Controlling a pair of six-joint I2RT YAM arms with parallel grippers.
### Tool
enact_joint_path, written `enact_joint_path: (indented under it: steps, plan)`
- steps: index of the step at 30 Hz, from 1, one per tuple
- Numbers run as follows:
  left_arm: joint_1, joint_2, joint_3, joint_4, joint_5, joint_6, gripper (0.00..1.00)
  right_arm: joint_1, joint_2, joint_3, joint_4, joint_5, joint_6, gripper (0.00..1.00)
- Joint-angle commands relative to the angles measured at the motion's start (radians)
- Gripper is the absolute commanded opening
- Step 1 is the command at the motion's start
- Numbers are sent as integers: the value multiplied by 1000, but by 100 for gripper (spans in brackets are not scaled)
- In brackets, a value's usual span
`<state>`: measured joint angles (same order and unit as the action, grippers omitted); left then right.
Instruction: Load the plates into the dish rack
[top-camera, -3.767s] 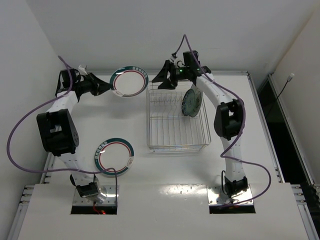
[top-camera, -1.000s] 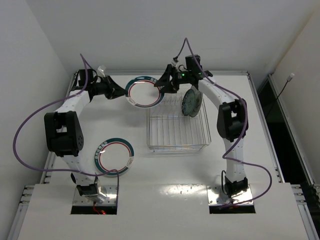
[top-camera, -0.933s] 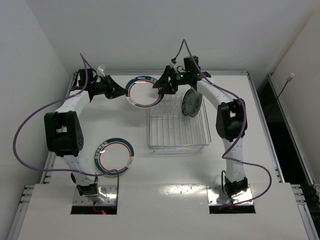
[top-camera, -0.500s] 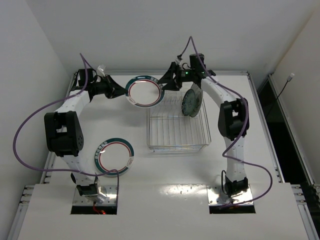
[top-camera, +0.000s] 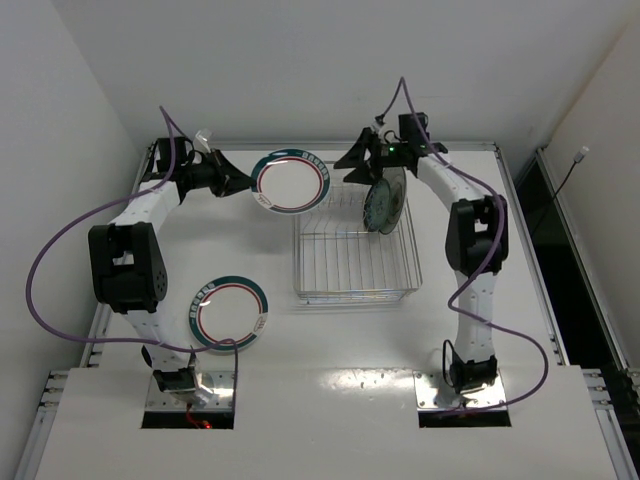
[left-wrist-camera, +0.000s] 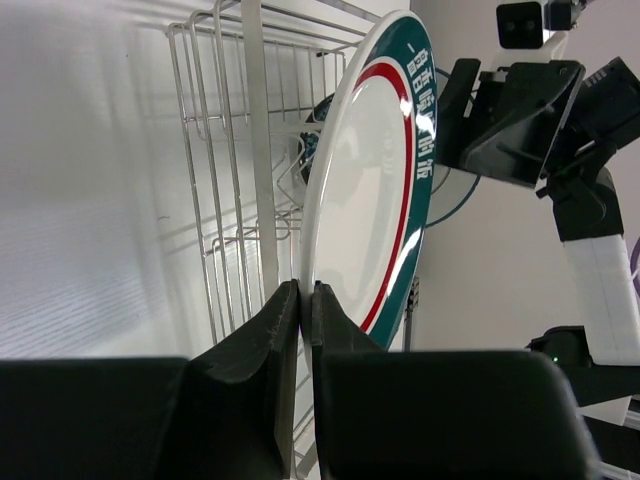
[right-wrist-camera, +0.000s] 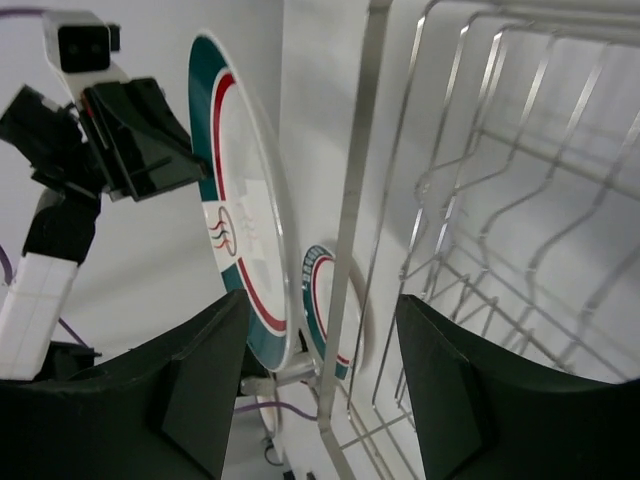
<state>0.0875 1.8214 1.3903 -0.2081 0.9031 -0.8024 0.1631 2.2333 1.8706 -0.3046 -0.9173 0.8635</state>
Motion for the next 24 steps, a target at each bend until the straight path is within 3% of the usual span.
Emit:
enact_joint_path:
  steps: [1, 10, 11, 13, 14, 17, 18, 19, 22, 24]
  plan:
    - [0, -14, 19, 59, 60, -23, 0, 64, -40, 16, 36, -18, -23, 57]
    - [0, -14, 19, 68, 60, -32, 0, 145, 0, 44, 56, -28, 19, 54]
    - [0, -14, 19, 69, 69, -32, 0, 145, 0, 44, 68, -28, 19, 43]
    - [0, -14, 19, 81, 69, -32, 0, 154, 0, 35, 78, -28, 41, 29]
    - [0, -14, 19, 81, 69, -43, 0, 154, 0, 35, 90, -28, 42, 17]
    - [0, -14, 10, 90, 79, -43, 0, 154, 0, 61, 72, -28, 42, 0]
    - [0, -4, 10, 90, 79, -43, 1, 142, -11, 73, 55, -8, 31, 0]
    - [0, -4, 10, 90, 79, -43, 7, 142, -20, 87, 32, 6, 22, 0]
    - [0, 6, 48, -38, 7, 24, 46, 106, -84, 146, -45, 83, -4, 0]
    - [0, 6, 108, -144, -74, 87, 54, 73, -115, 194, -178, 177, -65, 0]
